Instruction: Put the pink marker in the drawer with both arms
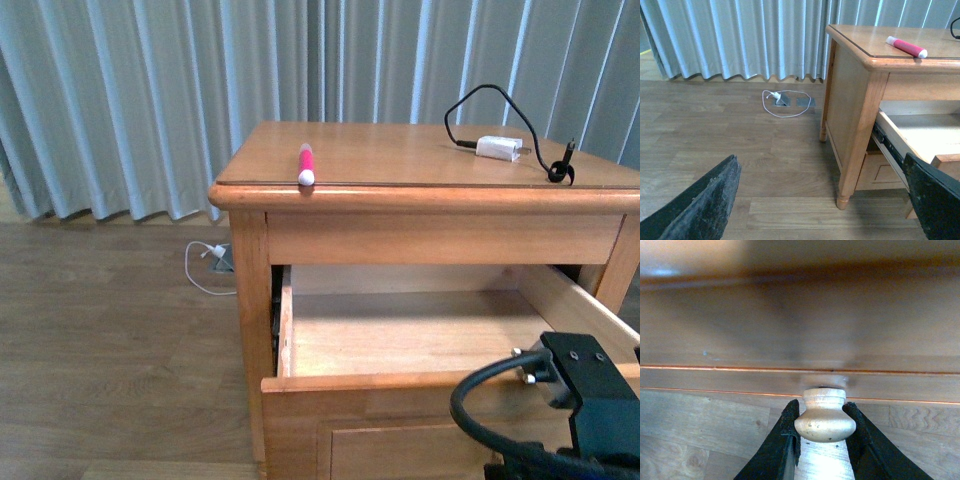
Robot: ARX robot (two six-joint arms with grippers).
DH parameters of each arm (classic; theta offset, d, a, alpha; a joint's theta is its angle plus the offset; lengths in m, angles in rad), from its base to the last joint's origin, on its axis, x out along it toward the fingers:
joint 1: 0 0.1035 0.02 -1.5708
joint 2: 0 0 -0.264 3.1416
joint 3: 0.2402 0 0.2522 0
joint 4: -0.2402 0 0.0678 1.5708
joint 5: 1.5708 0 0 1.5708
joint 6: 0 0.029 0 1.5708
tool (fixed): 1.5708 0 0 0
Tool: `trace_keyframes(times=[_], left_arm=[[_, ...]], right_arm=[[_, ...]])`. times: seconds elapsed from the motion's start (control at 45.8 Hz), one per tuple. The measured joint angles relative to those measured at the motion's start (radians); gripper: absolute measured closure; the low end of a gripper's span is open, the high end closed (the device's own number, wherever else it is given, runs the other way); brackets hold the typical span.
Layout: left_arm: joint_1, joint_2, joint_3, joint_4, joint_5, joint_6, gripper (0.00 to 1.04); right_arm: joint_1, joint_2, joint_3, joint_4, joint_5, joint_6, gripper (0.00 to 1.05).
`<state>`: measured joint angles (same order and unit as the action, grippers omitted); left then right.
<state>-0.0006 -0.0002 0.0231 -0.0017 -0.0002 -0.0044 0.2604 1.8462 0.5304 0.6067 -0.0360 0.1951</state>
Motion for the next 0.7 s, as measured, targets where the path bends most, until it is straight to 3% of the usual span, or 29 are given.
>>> trace_keyframes(times=[0.087, 0.153, 0.306, 0.502, 0.699], left_arm=[[0.0, 0.0, 0.0, 0.0, 0.0, 0.0, 0.06], [0.0, 0.0, 0.0, 0.0, 0.0, 0.0, 0.06], [0.0, 0.0, 0.0, 0.0, 0.0, 0.0, 0.06], [0.0, 0.0, 0.0, 0.0, 0.0, 0.0, 0.06], [0.0, 0.0, 0.0, 0.0, 0.0, 0.0, 0.06]], right_arm=[[0.0, -0.018, -0.029, 0.005, -0.019, 0.001, 0.77], [0.001, -0.032, -0.039, 0.011, -0.027, -0.004, 0.68], [0.001, -0.17, -0.087, -0.01, -0.023, -0.004, 0.36], [-0.026, -0.399, -0.15, -0.13, -0.085, -0.004, 0.07], [-0.098, -0.748, -0.195, -0.357, -0.183, -0.024, 0.08]])
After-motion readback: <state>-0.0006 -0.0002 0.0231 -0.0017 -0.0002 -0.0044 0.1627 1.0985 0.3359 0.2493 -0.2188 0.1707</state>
